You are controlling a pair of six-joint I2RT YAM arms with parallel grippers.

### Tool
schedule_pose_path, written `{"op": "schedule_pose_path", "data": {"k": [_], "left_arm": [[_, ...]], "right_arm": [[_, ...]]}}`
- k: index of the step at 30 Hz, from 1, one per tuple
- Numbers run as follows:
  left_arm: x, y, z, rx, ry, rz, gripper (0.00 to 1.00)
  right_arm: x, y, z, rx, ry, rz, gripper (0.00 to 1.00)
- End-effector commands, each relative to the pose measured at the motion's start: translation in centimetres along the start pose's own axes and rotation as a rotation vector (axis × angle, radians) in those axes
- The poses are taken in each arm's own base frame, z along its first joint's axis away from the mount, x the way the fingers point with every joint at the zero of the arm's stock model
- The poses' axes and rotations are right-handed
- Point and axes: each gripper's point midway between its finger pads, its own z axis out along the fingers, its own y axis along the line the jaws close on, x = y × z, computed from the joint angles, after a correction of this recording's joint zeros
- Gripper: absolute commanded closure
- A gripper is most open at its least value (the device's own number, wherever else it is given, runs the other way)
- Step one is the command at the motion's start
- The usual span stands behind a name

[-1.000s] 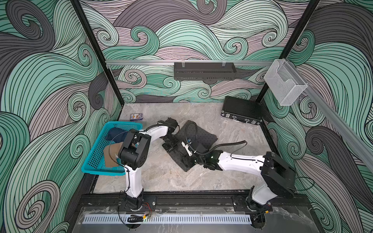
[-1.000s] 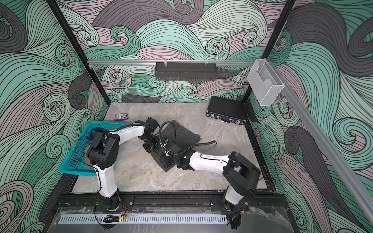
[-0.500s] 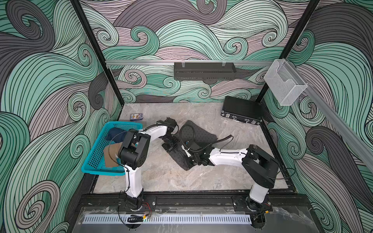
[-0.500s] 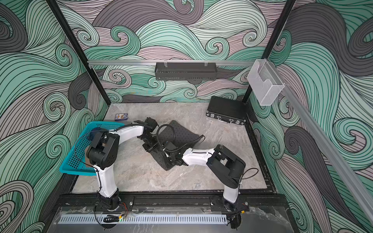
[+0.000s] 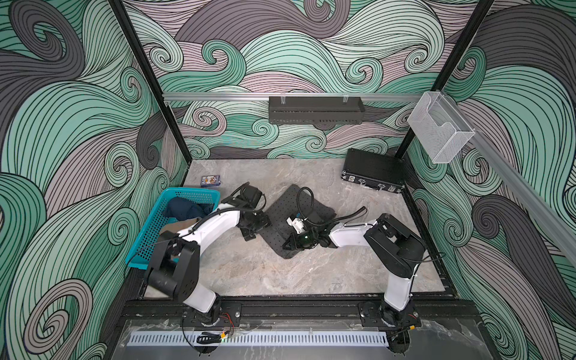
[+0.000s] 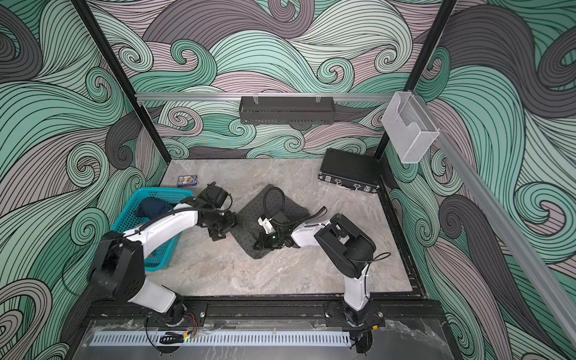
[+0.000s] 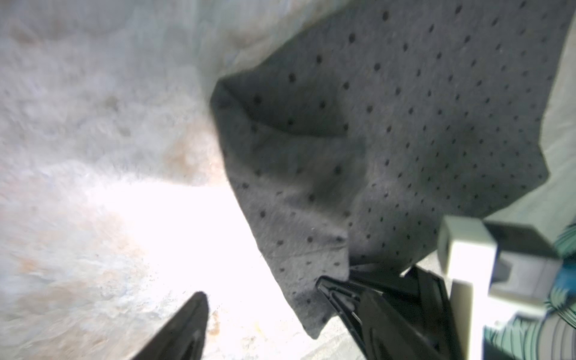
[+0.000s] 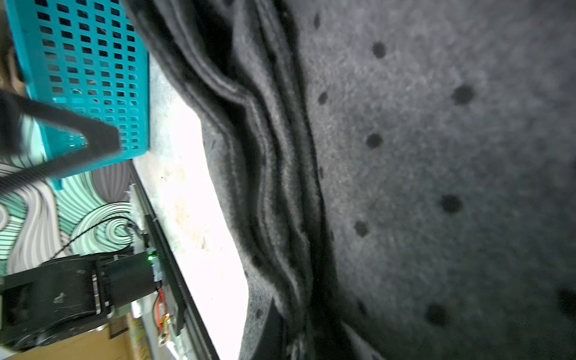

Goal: Roll up the skirts
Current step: Roll the skirt at the center of the board.

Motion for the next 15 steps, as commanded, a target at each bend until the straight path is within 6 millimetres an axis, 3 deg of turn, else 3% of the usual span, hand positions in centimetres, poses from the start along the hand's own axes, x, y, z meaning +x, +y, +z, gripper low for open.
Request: {"op": "schedule_pose_path", "data": {"k": [1, 3, 10, 12, 15], "left_arm": [[0.5, -1.2, 0.8, 0.17, -0.038, 0.032, 0.27], [0.9, -2.2, 1.3, 0.265, -0.034, 0.042, 0.26], [0.3, -1.6, 5.0, 0.283, -0.027, -0.008, 0.13], [-0.1, -1.5, 6.0, 0.267, -0.022, -0.025, 0.14], [-0.4, 0.1, 7.2, 0.223, -0.021, -0.096, 0.24]], "right_arm": [[3.3, -4.4, 0.5, 0.078, 0.109, 0.165, 1.0], [3.3, -4.4, 0.5, 0.056, 0.12, 0.182, 1.0], [3.4, -4.6, 0.5, 0.006, 0.153, 0.217, 1.0], [3.6, -4.7, 0.5, -0.009, 0.169, 0.232, 1.0], [3.9, -4.7, 0.5, -0.028, 0.184, 0.243, 1.0]]}}
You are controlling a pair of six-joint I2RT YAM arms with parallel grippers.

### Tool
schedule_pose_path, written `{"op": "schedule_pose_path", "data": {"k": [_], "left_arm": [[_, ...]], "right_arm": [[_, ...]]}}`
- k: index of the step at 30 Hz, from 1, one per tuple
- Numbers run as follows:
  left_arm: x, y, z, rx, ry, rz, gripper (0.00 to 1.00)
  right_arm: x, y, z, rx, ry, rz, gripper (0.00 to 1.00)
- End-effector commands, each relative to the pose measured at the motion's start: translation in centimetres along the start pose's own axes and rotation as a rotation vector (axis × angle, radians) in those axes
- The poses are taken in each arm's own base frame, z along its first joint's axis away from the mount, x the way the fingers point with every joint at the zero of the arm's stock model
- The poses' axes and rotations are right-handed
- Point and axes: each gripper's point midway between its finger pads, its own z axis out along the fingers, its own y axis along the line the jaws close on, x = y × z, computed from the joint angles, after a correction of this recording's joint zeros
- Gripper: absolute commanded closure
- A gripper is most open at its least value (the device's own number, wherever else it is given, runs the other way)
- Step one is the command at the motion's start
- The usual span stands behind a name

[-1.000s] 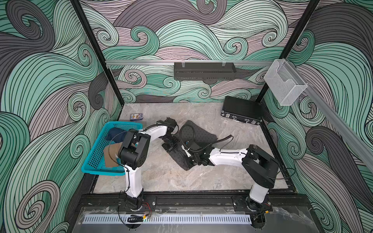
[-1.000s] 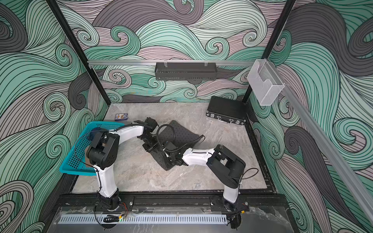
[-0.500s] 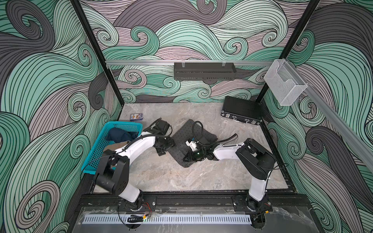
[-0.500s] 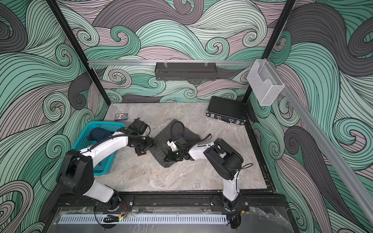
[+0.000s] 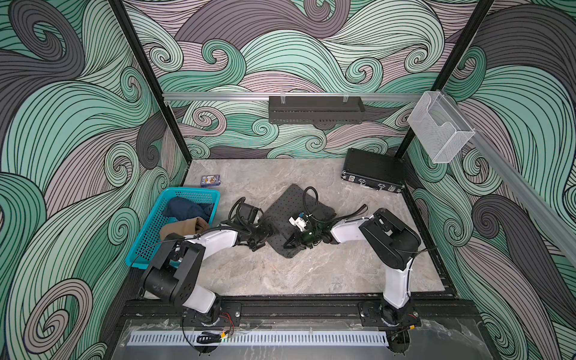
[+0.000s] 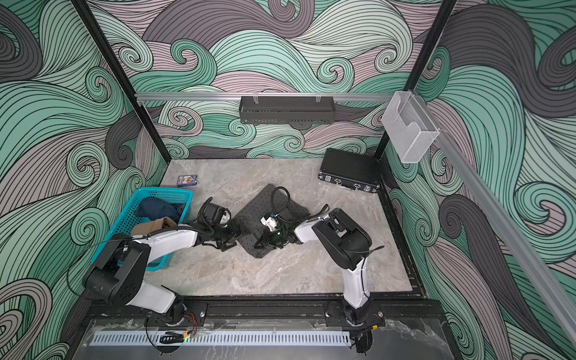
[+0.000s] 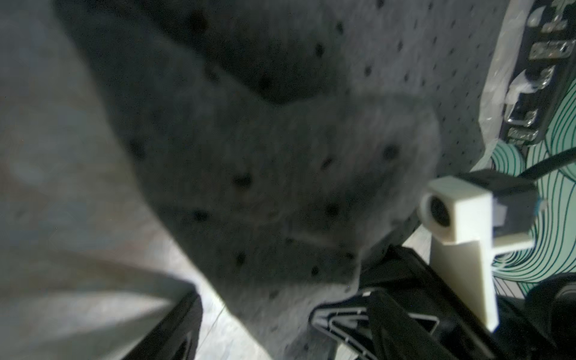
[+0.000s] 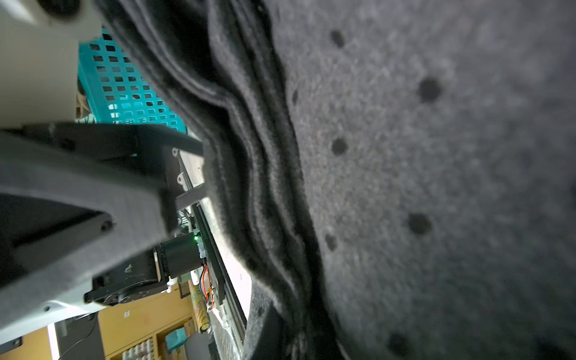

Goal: Roll up the skirts
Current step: Roll the skirt at the center of the board.

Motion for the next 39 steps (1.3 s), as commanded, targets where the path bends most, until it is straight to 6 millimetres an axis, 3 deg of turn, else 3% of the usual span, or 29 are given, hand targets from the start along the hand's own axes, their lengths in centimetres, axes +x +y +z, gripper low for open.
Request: {"op": "schedule_pose_path", "data": {"k": [1, 4, 8, 10, 12, 13, 14, 20, 22, 26, 28, 31, 33, 36, 39], "left_arm": [[-0.4, 3.4, 1.2, -0.084, -0.031, -0.109, 0.28], [-1.1, 4.9, 0.8, -0.149, -0.092, -0.174, 0.41], [-1.8, 5.5, 0.8, -0.198, -0.145, -0.212, 0.56], [-2.0, 5.7, 0.9, -0.238, -0.14, -0.224, 0.72], [-2.2, 5.7, 0.9, -0.297, -0.126, -0.221, 0.8], [-2.3, 5.6, 0.7, -0.338, -0.117, -0.218, 0.93], [-2.1, 5.8, 0.6, -0.391, -0.098, -0.214, 1.0], [-2.2, 4.8, 0.1, -0.543, -0.008, -0.151, 1.0], [-2.3, 4.6, -0.3, -0.569, 0.015, -0.13, 1.0], [-2.5, 4.6, -2.8, -0.656, 0.012, -0.086, 1.0], [-2.5, 4.7, -4.0, -0.693, 0.025, -0.067, 1.0], [-2.2, 4.6, -5.3, -0.727, 0.068, -0.044, 1.0], [-2.0, 4.4, -5.7, -0.735, 0.084, -0.039, 1.0], [-1.6, 4.1, -5.9, -0.728, 0.112, -0.04, 1.0], [-1.4, 3.7, -5.9, -0.73, 0.143, -0.042, 1.0]], "right_arm": [[3.4, -4.6, 0.3, 0.107, 0.092, 0.167, 1.0], [3.4, -4.5, 0.4, 0.09, 0.106, 0.174, 1.0], [3.5, -4.5, 0.7, 0.076, 0.13, 0.187, 1.0], [3.4, -4.4, 0.7, 0.073, 0.133, 0.187, 1.0], [3.4, -4.5, 0.5, 0.089, 0.13, 0.173, 1.0], [3.4, -4.6, 0.3, 0.108, 0.13, 0.159, 1.0], [3.3, -4.6, 0.1, 0.131, 0.124, 0.143, 0.98], [1.9, -4.6, -3.2, 0.341, -0.018, -0.049, 0.69], [1.2, -4.4, -4.7, 0.413, -0.079, -0.114, 0.5], [-0.2, -2.8, -8.1, 0.626, -0.262, -0.348, 0.41], [0.0, -0.3, -8.6, 0.694, -0.361, -0.551, 0.38], [1.7, 4.3, -7.0, 0.659, -0.458, -0.909, 0.31], [3.0, 6.3, -5.3, 0.654, -0.427, -1.083, 0.3], [4.8, 8.6, -2.7, 0.686, -0.369, -1.323, 0.3], [6.2, 9.4, -0.6, 0.672, -0.341, -1.473, 0.28]]}}
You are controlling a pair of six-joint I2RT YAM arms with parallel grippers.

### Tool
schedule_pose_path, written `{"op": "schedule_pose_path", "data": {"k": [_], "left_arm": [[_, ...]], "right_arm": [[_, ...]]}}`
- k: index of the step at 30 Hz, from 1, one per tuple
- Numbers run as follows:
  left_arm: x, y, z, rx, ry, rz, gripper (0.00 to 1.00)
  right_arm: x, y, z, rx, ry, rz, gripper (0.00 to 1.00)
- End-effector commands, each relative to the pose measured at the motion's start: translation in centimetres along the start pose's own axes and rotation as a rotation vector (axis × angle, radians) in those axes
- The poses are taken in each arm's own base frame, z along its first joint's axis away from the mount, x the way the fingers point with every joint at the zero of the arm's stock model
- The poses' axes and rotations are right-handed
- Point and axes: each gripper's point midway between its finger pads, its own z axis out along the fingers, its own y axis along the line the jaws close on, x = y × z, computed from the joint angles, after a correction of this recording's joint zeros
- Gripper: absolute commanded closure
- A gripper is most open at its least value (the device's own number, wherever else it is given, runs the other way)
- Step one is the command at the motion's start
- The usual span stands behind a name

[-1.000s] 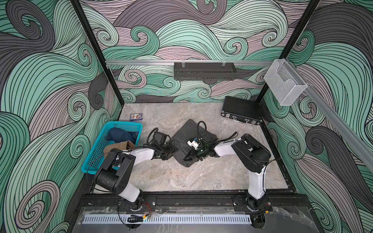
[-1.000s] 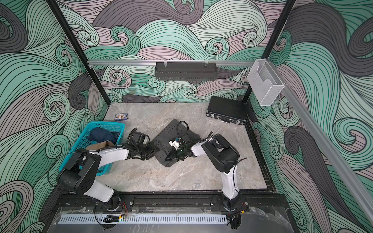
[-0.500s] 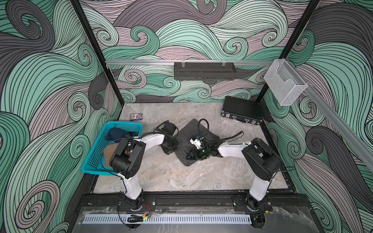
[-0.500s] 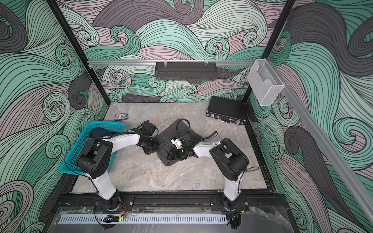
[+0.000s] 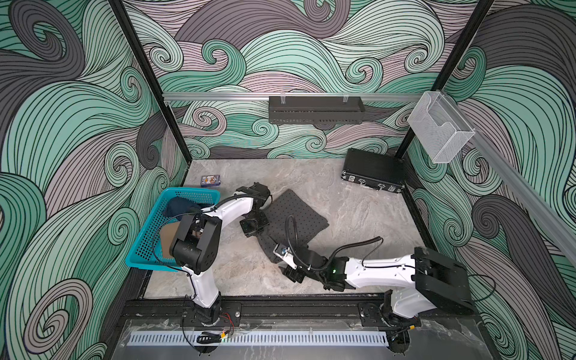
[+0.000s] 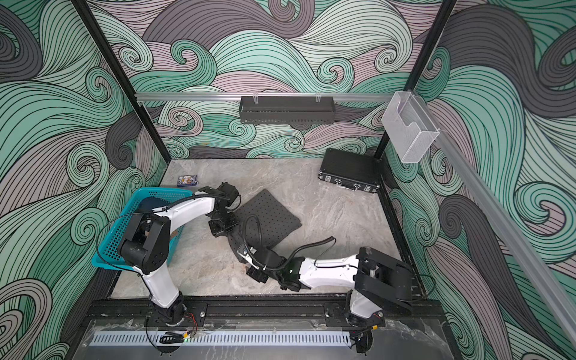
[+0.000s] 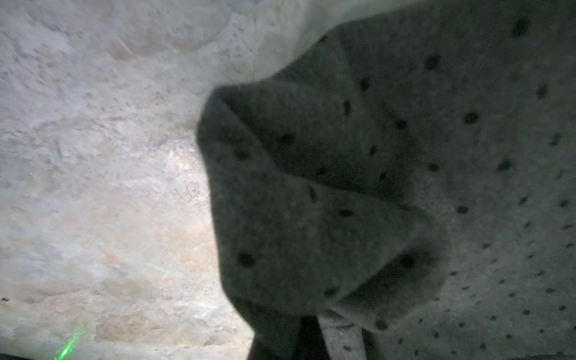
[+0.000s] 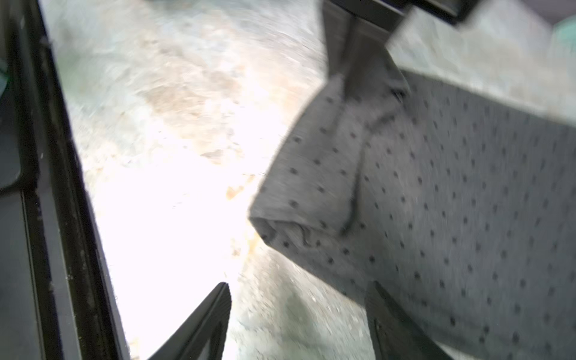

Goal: Roll up the skirts
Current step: Roll the skirt at the center of the board.

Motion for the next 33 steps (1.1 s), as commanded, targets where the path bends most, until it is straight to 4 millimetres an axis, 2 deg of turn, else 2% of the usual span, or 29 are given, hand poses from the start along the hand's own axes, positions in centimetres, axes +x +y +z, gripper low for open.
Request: {"op": "schedule_pose_path", "data": {"k": [1, 6, 10, 13, 15, 19, 22, 23, 24, 28, 32, 33], "left_arm": [[1.0, 1.0, -0.9, -0.057, 0.063, 0.028, 1.0], [1.0, 0.7, -1.0, -0.06, 0.084, 0.035, 1.0], [1.1, 0.6, -0.7, -0.059, 0.099, 0.034, 1.0], [1.4, 0.5, -0.2, -0.047, 0.115, 0.031, 1.0], [1.4, 0.6, -0.1, -0.048, 0.117, 0.029, 1.0], [1.4, 0.4, 0.1, -0.019, 0.128, 0.017, 1.0], [1.0, 0.1, -0.3, 0.005, 0.126, 0.013, 1.0], [0.7, 0.0, -0.5, 0.014, 0.118, 0.007, 0.97], [0.6, -0.1, -0.7, 0.026, 0.11, 0.004, 0.9], [-0.5, -1.3, -2.2, 0.132, 0.069, -0.037, 0.68], [-2.3, -2.0, -5.1, 0.215, -0.029, -0.044, 0.36], [-2.6, -2.1, -5.9, 0.237, -0.051, -0.043, 0.31]], "right_arm": [[-2.2, 0.0, 0.7, 0.098, -0.074, -0.235, 0.26], [-3.1, 0.7, 3.3, 0.158, -0.049, -0.351, 0.23], [-3.7, -0.3, 5.1, 0.274, -0.021, -0.381, 0.21], [-3.3, -0.6, 6.3, 0.313, 0.014, -0.381, 0.23], [-2.6, -0.8, 6.8, 0.324, 0.04, -0.371, 0.31], [-0.4, -1.5, 7.5, 0.312, 0.097, -0.282, 0.63], [0.6, -1.7, 7.4, 0.241, 0.109, -0.148, 0.88], [0.7, -1.6, 7.2, 0.201, 0.094, -0.084, 0.98], [0.6, -1.7, 6.9, 0.173, 0.08, -0.027, 1.0], [0.5, -2.4, 5.9, 0.062, 0.031, 0.204, 1.0], [1.1, -3.5, 5.3, -0.076, -0.014, 0.492, 1.0], [1.3, -3.8, 5.3, -0.106, -0.022, 0.557, 1.0]]}}
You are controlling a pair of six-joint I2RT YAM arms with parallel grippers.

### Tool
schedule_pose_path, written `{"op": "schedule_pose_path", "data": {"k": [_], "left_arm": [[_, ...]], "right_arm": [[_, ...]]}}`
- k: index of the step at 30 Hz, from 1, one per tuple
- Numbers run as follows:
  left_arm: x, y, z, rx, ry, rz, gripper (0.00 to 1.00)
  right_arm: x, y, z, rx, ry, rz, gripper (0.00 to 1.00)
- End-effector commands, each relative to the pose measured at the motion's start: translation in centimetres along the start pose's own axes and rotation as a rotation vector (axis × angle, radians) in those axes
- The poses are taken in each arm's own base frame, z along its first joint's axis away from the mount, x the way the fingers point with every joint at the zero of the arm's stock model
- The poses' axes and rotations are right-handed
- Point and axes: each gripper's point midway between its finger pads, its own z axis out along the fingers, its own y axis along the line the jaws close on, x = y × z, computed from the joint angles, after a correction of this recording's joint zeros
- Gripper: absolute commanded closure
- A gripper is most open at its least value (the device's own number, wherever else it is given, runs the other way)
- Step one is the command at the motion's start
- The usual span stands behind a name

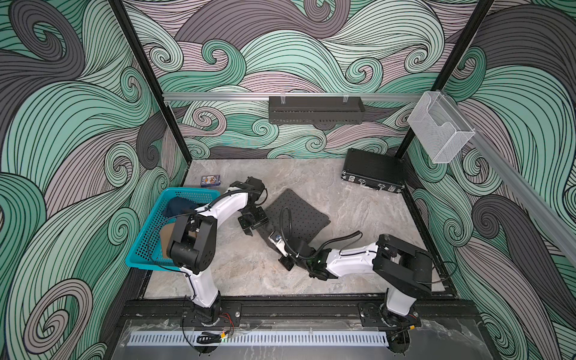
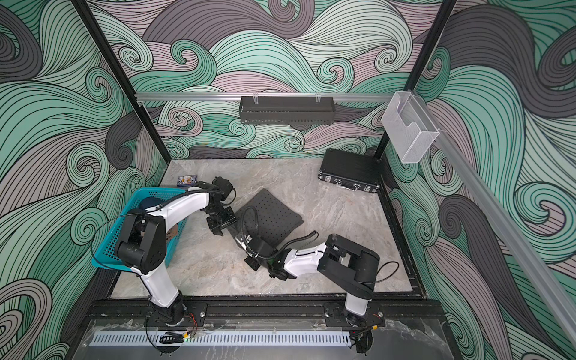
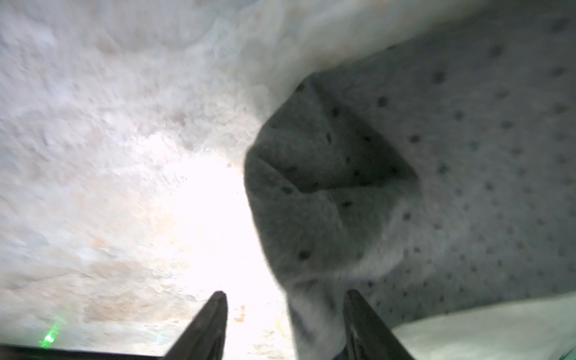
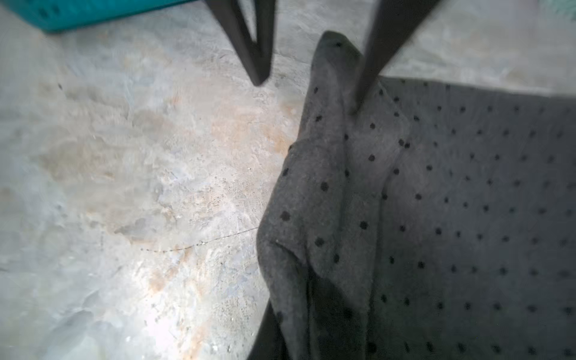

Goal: Roll up the skirts
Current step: Roll the skirt at the center of the board.

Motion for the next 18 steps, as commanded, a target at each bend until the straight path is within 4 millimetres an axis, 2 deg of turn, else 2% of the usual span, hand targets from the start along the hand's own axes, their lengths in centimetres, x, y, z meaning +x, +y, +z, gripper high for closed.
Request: {"op": "schedule_pose_path", "data": {"k": [1, 4, 8, 11, 14, 18], "left_arm": [[-1.7, -1.6, -4.4, 0.12, -0.123, 0.003, 0.27], [-2.3, -1.9, -6.5, 0.161, -0.2, 0.028, 0.24], [-2.0, -2.3, -7.2, 0.223, -0.232, 0.054, 0.22], [-1.4, -3.3, -6.1, 0.304, -0.203, 0.093, 0.16], [-1.0, -4.9, -4.2, 0.387, -0.156, 0.121, 0.13], [-1.7, -5.9, -2.1, 0.392, -0.124, 0.152, 0.1]], "right_arm": [[0.8, 0.3, -0.4, -0.184, 0.017, 0.337, 1.0], [0.7, -0.7, -0.5, -0.285, -0.007, 0.542, 1.0], [0.4, -2.4, -0.6, -0.405, -0.048, 0.783, 1.0], [-0.2, -2.8, -0.8, -0.484, -0.075, 0.864, 1.0], [-0.1, -2.9, -1.0, -0.504, -0.069, 0.856, 1.0], [0.0, -2.8, -1.0, -0.553, -0.059, 0.866, 1.0]]}}
